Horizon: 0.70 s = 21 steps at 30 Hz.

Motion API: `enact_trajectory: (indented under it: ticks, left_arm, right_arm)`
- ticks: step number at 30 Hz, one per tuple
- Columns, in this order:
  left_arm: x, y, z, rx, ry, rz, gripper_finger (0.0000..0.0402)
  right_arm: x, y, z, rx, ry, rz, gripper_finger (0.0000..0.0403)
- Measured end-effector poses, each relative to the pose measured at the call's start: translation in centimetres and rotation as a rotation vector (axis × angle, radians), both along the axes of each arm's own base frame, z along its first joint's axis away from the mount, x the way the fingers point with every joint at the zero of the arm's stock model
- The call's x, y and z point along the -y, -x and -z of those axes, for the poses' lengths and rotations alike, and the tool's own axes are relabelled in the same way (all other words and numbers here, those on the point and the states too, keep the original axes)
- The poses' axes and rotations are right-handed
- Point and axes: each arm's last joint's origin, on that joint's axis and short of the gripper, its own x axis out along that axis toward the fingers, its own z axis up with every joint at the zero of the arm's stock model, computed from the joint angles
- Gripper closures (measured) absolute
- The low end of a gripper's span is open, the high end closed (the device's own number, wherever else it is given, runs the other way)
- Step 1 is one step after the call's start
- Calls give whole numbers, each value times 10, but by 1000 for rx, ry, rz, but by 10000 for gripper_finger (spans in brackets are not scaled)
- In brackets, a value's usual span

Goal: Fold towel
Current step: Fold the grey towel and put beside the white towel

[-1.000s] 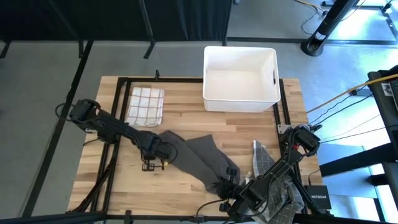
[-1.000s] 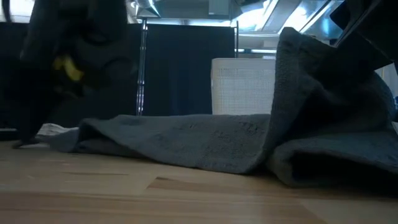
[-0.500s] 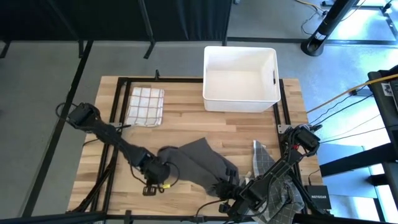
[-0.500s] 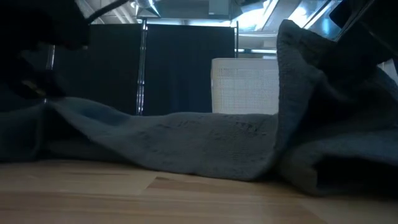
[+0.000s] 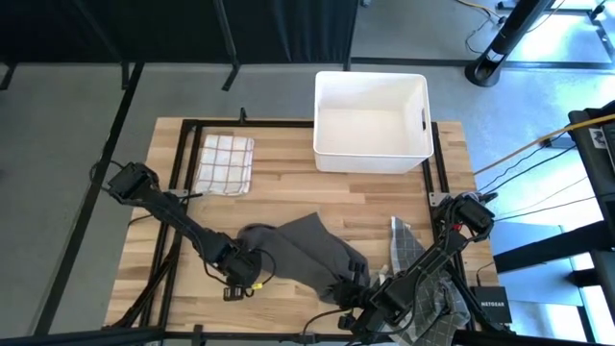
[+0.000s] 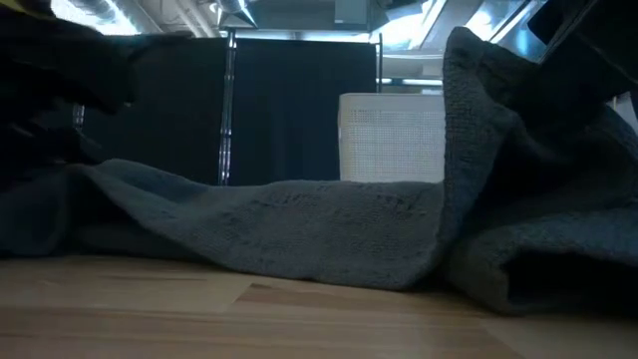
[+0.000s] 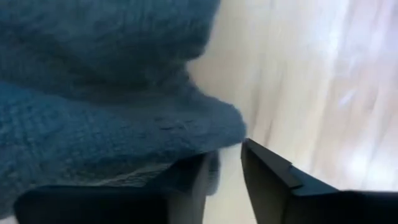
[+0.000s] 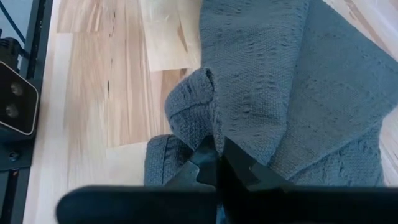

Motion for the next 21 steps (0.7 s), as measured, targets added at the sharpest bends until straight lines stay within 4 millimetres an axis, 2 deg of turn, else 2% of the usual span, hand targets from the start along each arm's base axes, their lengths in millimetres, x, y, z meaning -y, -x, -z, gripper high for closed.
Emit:
enact_trajectory:
  ticks: [5, 9, 16, 21]
  left_arm:
    - [5, 4, -21, 61, 64, 49, 280]
    - [6, 14, -28, 55, 27, 53, 273]
    - [10, 31, -19, -18, -129, 57, 272]
    - [4, 45, -17, -122, -242, -1, 272]
  right_arm:
    - [0, 0, 0, 0, -2, -1, 400]
    - [0, 0, 0, 3, -6, -1, 400]
    - [-1, 0, 0, 3, -7, -2, 399]
    - [-1, 0, 0, 4, -7, -2, 399]
